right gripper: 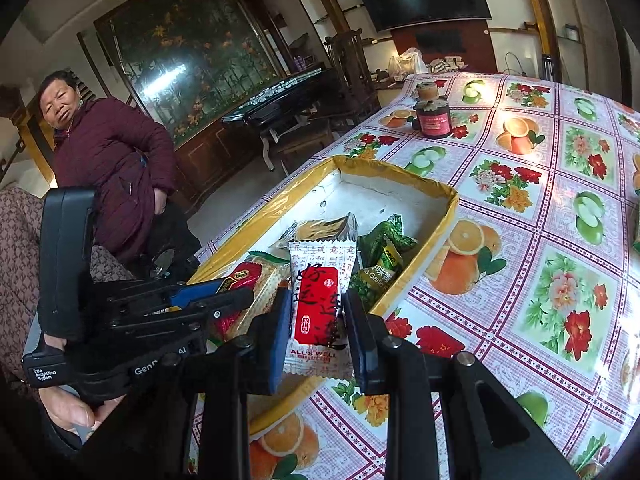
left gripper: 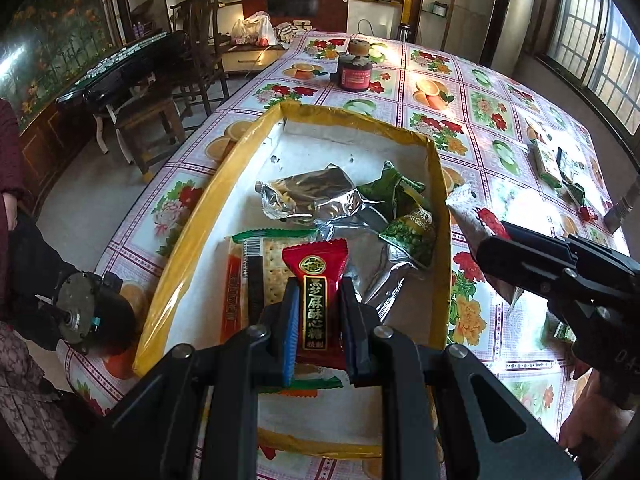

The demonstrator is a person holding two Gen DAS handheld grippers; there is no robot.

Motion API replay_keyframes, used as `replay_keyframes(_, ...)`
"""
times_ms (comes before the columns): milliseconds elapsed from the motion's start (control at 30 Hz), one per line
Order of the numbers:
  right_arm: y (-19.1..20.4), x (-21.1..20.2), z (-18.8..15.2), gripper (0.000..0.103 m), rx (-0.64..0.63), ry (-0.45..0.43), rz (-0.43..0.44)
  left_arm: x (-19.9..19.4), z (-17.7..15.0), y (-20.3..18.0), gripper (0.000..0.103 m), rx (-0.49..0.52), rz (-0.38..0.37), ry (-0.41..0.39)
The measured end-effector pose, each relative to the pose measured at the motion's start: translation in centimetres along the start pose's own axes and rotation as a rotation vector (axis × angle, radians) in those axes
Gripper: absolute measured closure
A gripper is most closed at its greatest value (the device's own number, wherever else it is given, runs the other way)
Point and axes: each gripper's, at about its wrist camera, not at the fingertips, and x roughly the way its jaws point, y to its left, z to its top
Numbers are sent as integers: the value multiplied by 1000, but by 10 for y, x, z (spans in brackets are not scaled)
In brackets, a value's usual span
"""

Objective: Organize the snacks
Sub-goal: 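Carry the red candy to the tray while the right tool carries the white-and-red packet, then open the left tool to drop the red candy in the tray while the right tool releases the packet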

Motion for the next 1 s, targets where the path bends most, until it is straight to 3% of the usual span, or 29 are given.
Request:
replay_keyframes(700, -14, 34, 29, 76, 29, -4, 1, 14, 10, -3, 83, -14, -32, 28)
replay_keyframes(1000, -20, 60, 34, 76, 28, 43, -6, 31, 22, -6, 83, -17, -31, 49)
